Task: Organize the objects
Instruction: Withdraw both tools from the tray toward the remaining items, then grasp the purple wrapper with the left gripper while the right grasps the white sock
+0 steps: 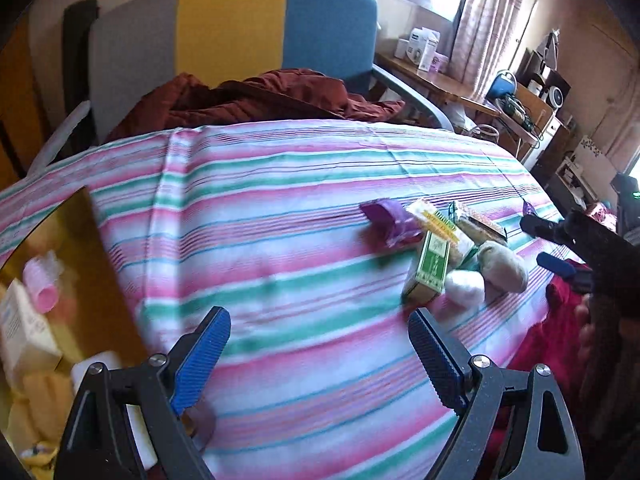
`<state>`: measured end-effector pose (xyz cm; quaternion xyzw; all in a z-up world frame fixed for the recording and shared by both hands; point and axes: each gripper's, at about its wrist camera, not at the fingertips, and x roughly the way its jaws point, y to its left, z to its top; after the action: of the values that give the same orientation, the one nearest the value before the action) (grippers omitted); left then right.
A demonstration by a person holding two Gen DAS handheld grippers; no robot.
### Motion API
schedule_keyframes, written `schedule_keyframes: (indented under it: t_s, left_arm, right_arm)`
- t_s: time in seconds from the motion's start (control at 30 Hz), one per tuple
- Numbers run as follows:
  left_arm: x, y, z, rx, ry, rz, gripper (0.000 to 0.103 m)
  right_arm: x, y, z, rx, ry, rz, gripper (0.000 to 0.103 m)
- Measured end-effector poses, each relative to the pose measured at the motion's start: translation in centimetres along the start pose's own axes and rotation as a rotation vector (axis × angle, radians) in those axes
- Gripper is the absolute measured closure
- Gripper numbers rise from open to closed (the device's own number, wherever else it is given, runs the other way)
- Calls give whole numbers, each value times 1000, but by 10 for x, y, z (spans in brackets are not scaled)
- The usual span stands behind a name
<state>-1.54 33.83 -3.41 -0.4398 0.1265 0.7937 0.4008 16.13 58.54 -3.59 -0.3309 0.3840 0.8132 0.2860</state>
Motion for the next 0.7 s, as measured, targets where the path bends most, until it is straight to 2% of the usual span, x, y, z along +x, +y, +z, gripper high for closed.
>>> schedule_keyframes:
  t_s: [0.27,0.43,0.7]
  left_arm:
    - [52,-21,36,-18,57,-28,14]
    - [88,-34,61,-42,88,-39,18]
    - [136,-51,91,-76,116,-57,21]
  right_arm:
    - [2,-1,0,4,16,35,18]
    - [3,0,0,4,21,55,18]
    - [6,3,-1,-14,39,66,18]
